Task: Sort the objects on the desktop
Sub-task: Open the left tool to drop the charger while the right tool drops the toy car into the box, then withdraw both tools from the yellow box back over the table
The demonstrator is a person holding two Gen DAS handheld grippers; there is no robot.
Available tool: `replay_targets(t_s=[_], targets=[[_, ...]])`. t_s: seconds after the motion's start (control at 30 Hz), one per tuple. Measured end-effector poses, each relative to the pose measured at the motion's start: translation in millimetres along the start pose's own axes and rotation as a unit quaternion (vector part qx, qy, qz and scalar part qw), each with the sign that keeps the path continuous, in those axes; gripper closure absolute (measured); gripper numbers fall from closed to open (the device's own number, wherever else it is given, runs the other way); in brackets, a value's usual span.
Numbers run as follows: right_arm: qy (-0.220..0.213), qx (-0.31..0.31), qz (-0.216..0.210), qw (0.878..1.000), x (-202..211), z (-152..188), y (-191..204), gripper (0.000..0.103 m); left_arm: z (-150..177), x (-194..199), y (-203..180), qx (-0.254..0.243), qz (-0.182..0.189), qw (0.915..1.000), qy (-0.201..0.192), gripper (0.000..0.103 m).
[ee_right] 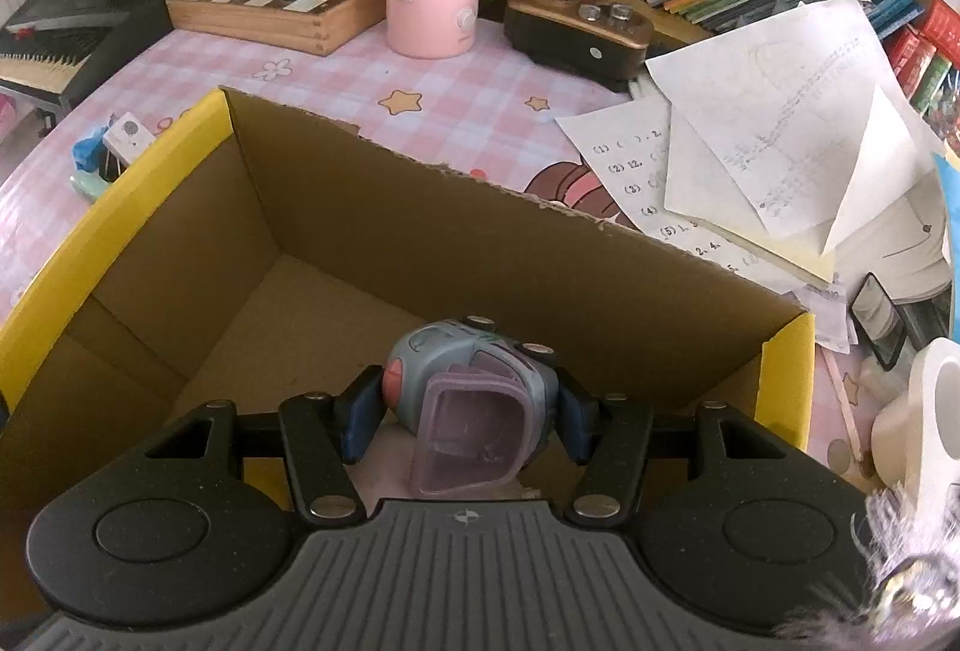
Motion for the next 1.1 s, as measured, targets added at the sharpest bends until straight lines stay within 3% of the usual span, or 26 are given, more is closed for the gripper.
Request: replay_targets(t_s=[0.17, 0.3, 0.53, 0.83, 1.1], targets=[[0.010, -0.007, -0.001, 1.000, -3, 2, 2, 0.046, 3, 5, 3, 0.003, -0.006, 1.0000, -0.001, 0.046], [-0.002, -0.017, 0.000, 1.000, 2, 0, 1, 0.026, 4, 13, 9, 0.012, -0.018, 0.9997, -0.008, 0.040], [-0.053, -0.043, 0.005, 0.998, 34, -3, 3, 0.025, 3, 30, 21, 0.028, -0.033, 0.9987, -0.027, 0.038], [-0.133, -0.100, 0.034, 0.985, 93, -1, 2, 0.025, 5, 53, 43, 0.047, -0.053, 0.9965, -0.045, 0.037], [-0.192, -0.165, 0.111, 0.961, 141, 25, -5, 0.025, 12, 78, 64, 0.053, -0.080, 0.9940, -0.052, 0.035]])
Point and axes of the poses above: each gripper's, at about its wrist camera, not at the fingertips, and x roughly against the way its jaws point, y to its left, z to its underside, the point moved 10 cm from there along -x, roughly the way its jaws point, and after that the axes turned 8 degrees about z, right-handed, at the moved point
